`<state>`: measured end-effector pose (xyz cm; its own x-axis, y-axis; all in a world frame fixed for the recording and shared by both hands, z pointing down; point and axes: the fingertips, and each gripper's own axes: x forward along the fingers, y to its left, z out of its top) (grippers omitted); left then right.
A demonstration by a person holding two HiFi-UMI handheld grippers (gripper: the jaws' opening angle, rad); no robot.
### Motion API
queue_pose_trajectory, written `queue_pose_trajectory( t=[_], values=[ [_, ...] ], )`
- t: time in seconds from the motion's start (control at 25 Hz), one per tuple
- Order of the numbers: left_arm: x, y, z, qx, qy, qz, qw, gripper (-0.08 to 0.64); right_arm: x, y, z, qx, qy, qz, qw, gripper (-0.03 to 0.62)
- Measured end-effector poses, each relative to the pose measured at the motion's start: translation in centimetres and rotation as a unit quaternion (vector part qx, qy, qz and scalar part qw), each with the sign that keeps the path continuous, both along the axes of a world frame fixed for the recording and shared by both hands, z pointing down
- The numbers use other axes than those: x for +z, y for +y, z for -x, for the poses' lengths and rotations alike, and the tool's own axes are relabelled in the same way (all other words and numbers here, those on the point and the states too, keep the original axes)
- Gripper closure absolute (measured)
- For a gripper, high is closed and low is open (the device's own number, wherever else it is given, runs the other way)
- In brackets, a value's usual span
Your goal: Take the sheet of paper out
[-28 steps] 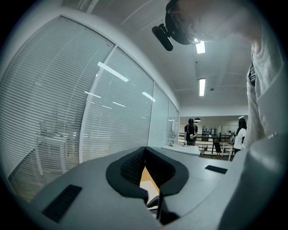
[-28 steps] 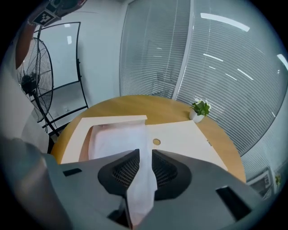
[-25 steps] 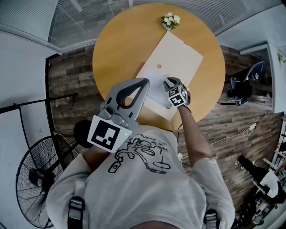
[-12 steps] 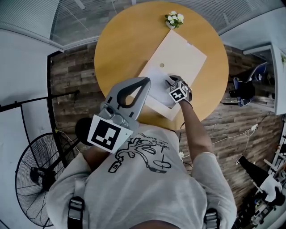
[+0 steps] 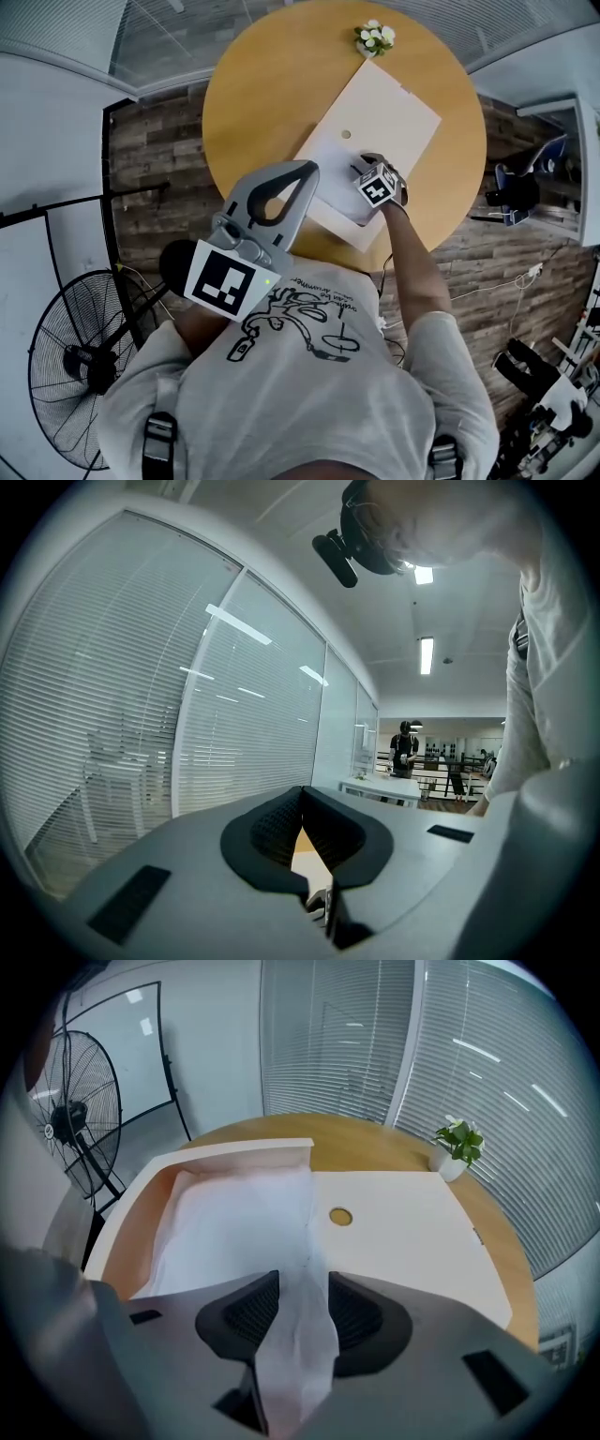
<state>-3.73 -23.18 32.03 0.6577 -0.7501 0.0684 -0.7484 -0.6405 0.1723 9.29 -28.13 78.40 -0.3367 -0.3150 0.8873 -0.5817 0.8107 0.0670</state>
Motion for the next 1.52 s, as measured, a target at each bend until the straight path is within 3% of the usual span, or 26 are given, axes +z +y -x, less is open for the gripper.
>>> queue_pose_trajectory(
  t=[0.28,0.64,1.04,1.52],
  values=[
    [0.3,-0.1,-0.1,-0.003,0.0,0.005,1.0,0.538,0.9,-0.1,0.1,-0.012,0.002,0.028,1.0,0.404],
    [0.4,-0.2,0.1,-0.006,0.001,0.009,0.9999,0.538,1.6,0.4,0.5,-0.012,-0.017,0.051,0.999,0.454],
    [0.3,0.2,-0.1,-0.006,0.002,0.009,0.9999,0.538,1.3,0.9,0.8,-0.009,-0.024,0.044,0.999,0.565],
    [-0.1,0.7,-0.2,-0.002,0.005,0.006,1.0,0.538,0.0,0.6,-0.1,0.032,-0.043,0.031,0.998,0.58]
  ],
)
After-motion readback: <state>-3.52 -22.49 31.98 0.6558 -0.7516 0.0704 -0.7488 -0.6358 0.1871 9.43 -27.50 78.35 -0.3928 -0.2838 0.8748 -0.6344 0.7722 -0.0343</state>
